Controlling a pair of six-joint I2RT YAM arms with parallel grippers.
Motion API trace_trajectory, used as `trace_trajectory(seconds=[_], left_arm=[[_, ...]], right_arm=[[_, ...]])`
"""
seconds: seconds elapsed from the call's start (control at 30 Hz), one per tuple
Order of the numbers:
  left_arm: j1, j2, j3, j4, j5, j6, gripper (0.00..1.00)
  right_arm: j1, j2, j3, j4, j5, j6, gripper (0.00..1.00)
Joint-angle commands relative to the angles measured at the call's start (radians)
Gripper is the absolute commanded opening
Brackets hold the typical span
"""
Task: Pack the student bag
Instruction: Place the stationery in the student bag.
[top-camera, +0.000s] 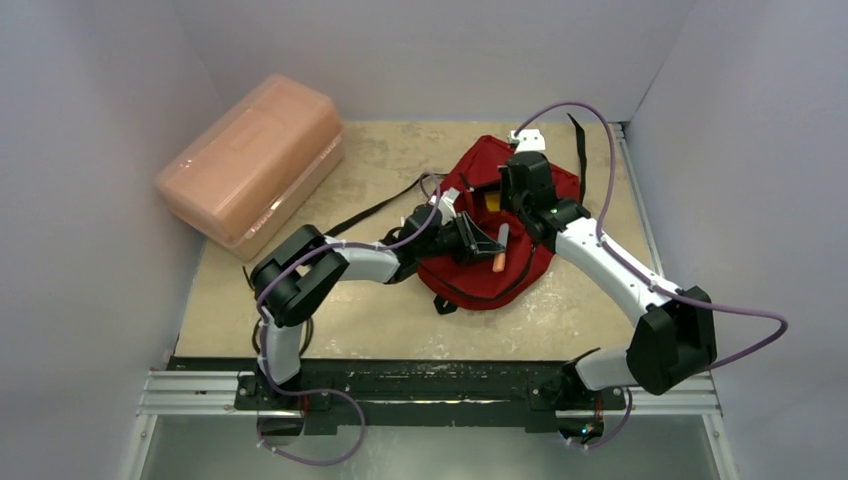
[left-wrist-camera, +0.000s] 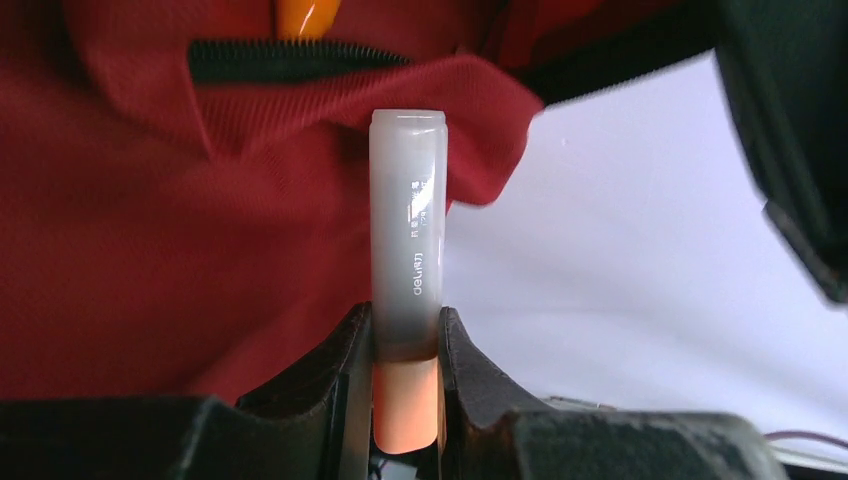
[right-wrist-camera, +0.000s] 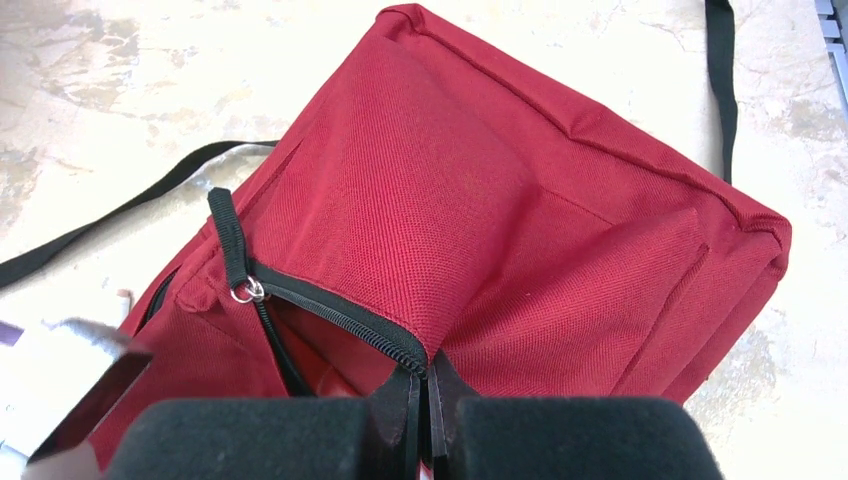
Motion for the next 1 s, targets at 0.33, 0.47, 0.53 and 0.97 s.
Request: trace_trajectory(seconds=[0.33, 0.47, 0.53, 0.97], left_arm=[[0.026, -0.002, 0.224, -0.205, -0.326, -0.031, 0.0], [0.039, 0.012, 0.301, -0.351, -0.461, -0.051, 0.0], [0.038, 0.02, 0.366, -0.468, -0.551, -0.065, 0.0], [0.037, 0.06, 0.547, -0.752, -0.563, -0.153, 0.53]], right_arm=[[0.001, -0.087, 0.005, 0.077, -0.04, 0.008, 0.0], [0.0, -0.083, 0.007, 0.079, -0.044, 0.009, 0.0], [0.0, -0.08, 0.008, 0.078, -0.045, 0.009, 0.0], [0.001, -0.078, 0.007, 0.079, -0.041, 0.008, 0.0]])
